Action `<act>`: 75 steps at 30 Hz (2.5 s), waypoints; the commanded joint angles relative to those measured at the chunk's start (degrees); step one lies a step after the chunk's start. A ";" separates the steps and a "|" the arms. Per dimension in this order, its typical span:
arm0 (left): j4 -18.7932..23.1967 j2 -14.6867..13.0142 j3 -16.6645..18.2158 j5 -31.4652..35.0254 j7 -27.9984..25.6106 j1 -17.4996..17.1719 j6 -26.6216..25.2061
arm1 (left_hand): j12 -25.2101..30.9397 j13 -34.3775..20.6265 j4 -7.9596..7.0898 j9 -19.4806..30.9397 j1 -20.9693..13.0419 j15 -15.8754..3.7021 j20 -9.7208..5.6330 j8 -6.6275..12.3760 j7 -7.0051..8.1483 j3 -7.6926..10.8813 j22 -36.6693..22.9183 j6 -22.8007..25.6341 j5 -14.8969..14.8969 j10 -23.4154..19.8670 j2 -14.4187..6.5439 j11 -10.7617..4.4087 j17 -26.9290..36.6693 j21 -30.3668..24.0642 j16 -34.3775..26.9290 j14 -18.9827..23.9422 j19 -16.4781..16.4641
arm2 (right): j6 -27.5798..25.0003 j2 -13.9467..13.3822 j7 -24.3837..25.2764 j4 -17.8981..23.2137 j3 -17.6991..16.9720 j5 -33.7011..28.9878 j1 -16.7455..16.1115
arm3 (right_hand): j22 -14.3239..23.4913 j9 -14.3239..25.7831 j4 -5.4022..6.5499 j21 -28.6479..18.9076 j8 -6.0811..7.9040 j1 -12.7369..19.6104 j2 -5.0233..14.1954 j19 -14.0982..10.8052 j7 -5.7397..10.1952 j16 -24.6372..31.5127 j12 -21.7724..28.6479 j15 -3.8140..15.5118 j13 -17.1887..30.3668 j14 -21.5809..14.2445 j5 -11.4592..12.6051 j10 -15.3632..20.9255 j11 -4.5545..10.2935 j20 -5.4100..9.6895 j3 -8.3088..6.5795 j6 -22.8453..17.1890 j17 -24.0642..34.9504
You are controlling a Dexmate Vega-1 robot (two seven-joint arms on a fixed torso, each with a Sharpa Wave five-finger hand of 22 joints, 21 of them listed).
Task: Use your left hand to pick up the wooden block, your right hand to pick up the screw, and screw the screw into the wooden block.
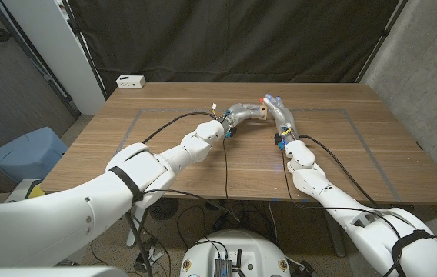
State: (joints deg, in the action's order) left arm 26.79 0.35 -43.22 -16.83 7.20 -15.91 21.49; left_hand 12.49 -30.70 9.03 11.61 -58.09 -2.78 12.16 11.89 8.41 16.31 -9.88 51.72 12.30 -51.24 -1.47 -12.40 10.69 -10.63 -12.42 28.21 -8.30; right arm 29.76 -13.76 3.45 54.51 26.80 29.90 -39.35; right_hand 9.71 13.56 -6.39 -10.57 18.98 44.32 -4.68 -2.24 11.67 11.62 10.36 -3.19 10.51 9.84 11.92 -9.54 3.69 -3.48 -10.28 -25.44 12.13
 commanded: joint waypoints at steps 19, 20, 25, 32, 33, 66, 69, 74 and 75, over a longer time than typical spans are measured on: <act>11.22 -5.15 -0.67 2.06 -1.48 -3.11 -5.02 | 0.33 -0.31 -0.38 0.18 1.26 -1.72 0.00 0.35 -0.08 0.11 -0.17 0.85 0.32 -0.50 -1.70 0.07 -0.01 -0.37 0.37 -0.17 0.38 | -6.95 -9.74 0.18 12.14 0.35 -4.26 -2.42 | 0.32 -0.24 0.60 -0.02 -1.22 -2.21 0.12 1.84 -0.66 -0.31 0.12 -1.19 0.42 4.80 0.37 -3.08 -1.02 -0.59 0.70 2.10 0.21; 11.62 -5.36 -0.73 2.20 -1.54 -3.18 -5.21 | 0.33 -0.31 -0.38 0.18 1.27 -1.74 0.00 0.35 -0.08 0.11 -0.17 0.86 0.32 -0.51 -1.70 0.07 -0.01 -0.37 0.37 -0.18 0.38 | -7.69 -10.25 0.28 12.86 0.39 -4.48 -2.49 | 0.32 -0.25 0.62 -0.04 -1.28 -2.27 0.13 1.85 -0.70 -0.31 0.10 -1.24 0.42 4.85 0.37 -3.18 -1.10 -0.57 0.71 2.21 0.21; 12.93 -6.09 -0.93 2.69 -1.77 -3.33 -5.83 | 0.34 -0.32 -0.38 0.18 1.31 -1.73 0.00 0.41 -0.13 0.06 -0.17 1.03 0.31 -0.54 -1.62 0.05 -0.02 -0.38 0.38 -0.16 0.38 | -10.59 -12.67 0.90 15.99 0.68 -6.06 -2.78 | 0.32 -0.31 0.71 -0.08 -1.74 -2.61 0.25 2.05 -1.35 -0.32 0.09 -1.56 0.44 5.13 0.29 -3.64 -1.59 -0.71 0.77 3.11 0.20; 15.84 -7.69 -1.33 3.67 -2.04 -3.70 -7.25 | 0.30 -0.29 -0.34 0.18 1.24 -1.73 -0.01 0.40 -0.08 0.06 -0.17 1.01 0.31 -0.51 -1.61 0.04 -0.03 -0.38 0.40 -0.19 0.37 | -14.24 -15.32 2.03 19.57 0.64 -7.65 -3.16 | 0.32 -0.36 0.71 -0.15 -1.89 -2.76 0.43 2.14 -2.04 -0.22 0.28 -1.85 0.44 5.07 0.21 -3.53 -2.25 -0.80 0.74 3.29 0.16; 16.58 -8.07 -1.40 3.84 -2.07 -3.80 -7.72 | 0.30 -0.28 -0.34 0.18 1.24 -1.73 -0.01 0.43 -0.09 0.06 -0.17 1.08 0.31 -0.53 -1.60 0.03 -0.03 -0.39 0.39 -0.16 0.36 | -14.78 -15.68 2.08 20.06 0.60 -7.74 -3.20 | 0.32 -0.37 0.71 -0.18 -1.85 -2.80 0.46 2.13 -2.29 -0.21 0.39 -1.89 0.44 5.10 0.19 -3.34 -2.43 -0.78 0.73 3.11 0.15; 26.84 -14.25 -2.10 7.77 -3.29 -4.95 -12.55 | 0.24 -0.27 -0.36 0.18 1.26 -1.63 0.00 0.35 -0.04 -0.02 -0.17 0.96 0.30 -0.55 -1.63 0.10 -0.02 -0.38 0.40 -0.19 0.43 | -31.04 -30.45 -6.52 33.77 3.03 -16.88 2.06 | 0.27 -0.68 0.51 0.19 -2.77 -3.50 0.91 4.62 -5.90 -0.23 0.75 -3.23 0.47 6.05 -0.43 -3.00 -4.22 -2.51 0.65 3.91 -0.01; 26.82 -14.24 -2.11 7.97 -3.54 -5.02 -12.18 | 0.25 -0.29 -0.36 0.17 1.24 -1.65 0.00 0.30 -0.08 -0.01 -0.17 0.84 0.31 -0.55 -1.65 0.07 -0.02 -0.38 0.40 -0.19 0.43 | -32.47 -31.91 -8.83 34.97 3.56 -17.84 3.40 | 0.26 -0.72 0.45 0.27 -2.94 -3.52 1.02 5.15 -6.45 -0.25 0.74 -3.36 0.47 6.21 -0.50 -3.09 -4.45 -2.72 0.59 4.08 -0.04; 26.83 -14.23 -2.11 8.05 -3.55 -5.08 -12.07 | 0.23 -0.30 -0.40 0.17 1.30 -1.68 0.00 0.33 -0.09 -0.04 -0.17 0.91 0.29 -0.50 -1.65 0.07 -0.01 -0.39 0.39 -0.15 0.42 | -34.78 -33.48 -10.97 36.88 4.17 -19.31 4.68 | 0.25 -0.77 0.32 0.24 -3.19 -3.44 1.18 5.55 -7.28 -0.29 0.66 -3.75 0.47 6.49 -0.56 -3.40 -4.73 -2.87 0.46 4.39 -0.09; 26.82 -14.23 -2.10 8.05 -3.52 -5.09 -12.07 | 0.24 -0.31 -0.40 0.17 1.29 -1.69 0.00 0.34 -0.06 -0.04 -0.17 0.94 0.29 -0.51 -1.65 0.06 -0.01 -0.39 0.38 -0.14 0.42 | -35.23 -33.71 -11.28 37.22 4.27 -19.57 4.89 | 0.25 -0.78 0.30 0.24 -3.18 -3.41 1.21 5.63 -7.38 -0.28 0.67 -3.78 0.47 6.50 -0.57 -3.40 -4.81 -2.87 0.44 4.32 -0.10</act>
State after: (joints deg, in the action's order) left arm 53.12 -13.56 -45.23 -9.24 3.94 -20.82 9.02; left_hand 12.36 -30.74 8.82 11.57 -57.25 -2.78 12.17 11.76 8.42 16.04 -9.88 51.74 12.32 -51.11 -1.70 -12.30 10.68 -10.63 -12.09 28.21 -8.30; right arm 0.00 -43.56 -2.30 87.86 29.81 13.65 -37.41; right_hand 9.72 12.77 -5.77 -10.36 15.87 41.40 -3.67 2.78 4.99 11.63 10.82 -6.57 10.79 9.93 11.35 -9.84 -0.54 -6.04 -9.65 -21.05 11.98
